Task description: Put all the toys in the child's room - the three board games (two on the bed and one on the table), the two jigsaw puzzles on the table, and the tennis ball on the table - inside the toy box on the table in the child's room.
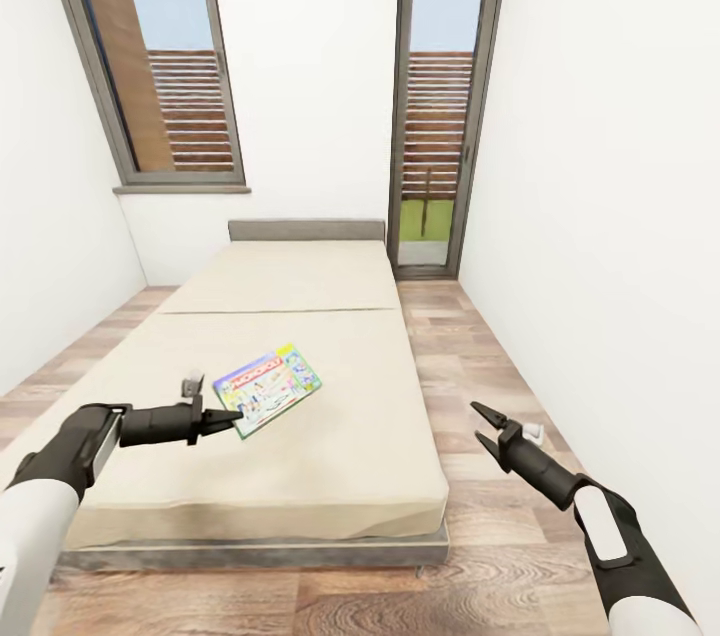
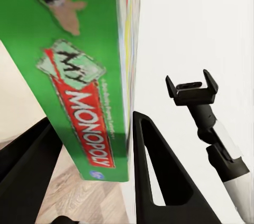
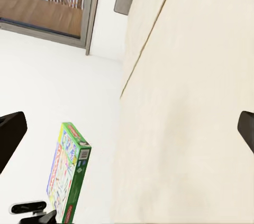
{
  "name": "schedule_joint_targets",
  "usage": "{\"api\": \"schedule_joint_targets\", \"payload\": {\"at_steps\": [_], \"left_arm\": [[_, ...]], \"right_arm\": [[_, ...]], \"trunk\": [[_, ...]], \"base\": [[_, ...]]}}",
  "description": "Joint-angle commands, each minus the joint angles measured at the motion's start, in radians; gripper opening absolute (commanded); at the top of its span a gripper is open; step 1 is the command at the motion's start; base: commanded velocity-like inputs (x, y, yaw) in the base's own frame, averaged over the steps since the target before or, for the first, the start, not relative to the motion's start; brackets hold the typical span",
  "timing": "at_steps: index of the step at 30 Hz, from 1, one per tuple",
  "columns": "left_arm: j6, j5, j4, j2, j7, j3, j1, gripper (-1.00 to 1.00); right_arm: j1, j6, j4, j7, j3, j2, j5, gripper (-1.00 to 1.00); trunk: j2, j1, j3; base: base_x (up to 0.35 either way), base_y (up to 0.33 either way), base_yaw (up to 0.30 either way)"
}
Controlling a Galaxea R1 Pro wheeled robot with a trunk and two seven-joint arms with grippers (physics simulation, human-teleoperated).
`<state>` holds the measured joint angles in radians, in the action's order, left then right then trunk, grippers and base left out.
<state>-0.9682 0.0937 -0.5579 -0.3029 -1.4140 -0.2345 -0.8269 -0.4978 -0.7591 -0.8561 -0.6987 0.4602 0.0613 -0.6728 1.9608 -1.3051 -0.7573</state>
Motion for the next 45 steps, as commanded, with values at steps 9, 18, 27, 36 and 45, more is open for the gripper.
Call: {"api": "schedule_joint_targets", "payload": {"at_steps": [9, 18, 27, 36, 45], "left_arm": [[-0.011, 0.012, 0.000, -0.007, -0.026, -0.002, -0.002, -1.00], [-0.011, 0.012, 0.000, -0.015, -0.028, -0.001, -0.001, -1.00], [-0.011, 0.012, 0.000, -0.015, -0.028, 0.000, -0.001, -1.00], [-0.011, 0.012, 0.000, -0.016, -0.027, 0.001, -0.001, -1.00], [-0.011, 0.014, 0.000, -0.016, -0.026, 0.001, -0.001, -1.00]], "right_arm": [[-0.001, 0.056, 0.004, 0.006, 0.001, -0.002, -0.002, 1.00], [-0.001, 0.062, 0.006, 0.010, 0.002, -0.009, -0.001, 1.00], [-0.001, 0.063, 0.009, 0.010, 0.003, -0.009, -0.002, 1.00], [-0.001, 0.063, 0.009, 0.009, 0.003, -0.009, -0.002, 1.00], [-0.001, 0.062, 0.010, 0.009, 0.003, -0.007, -0.001, 1.00]], "trunk": [[-0.063, 0.035, 0.027], [-0.126, 0.069, 0.055], [-0.189, 0.104, 0.084], [-0.252, 0.138, 0.112], [-0.315, 0.173, 0.140]], "base": [[0.000, 0.000, 0.000], [0.000, 0.000, 0.000], [0.000, 0.000, 0.000], [0.000, 0.000, 0.000], [0.000, 0.000, 0.000]]}}
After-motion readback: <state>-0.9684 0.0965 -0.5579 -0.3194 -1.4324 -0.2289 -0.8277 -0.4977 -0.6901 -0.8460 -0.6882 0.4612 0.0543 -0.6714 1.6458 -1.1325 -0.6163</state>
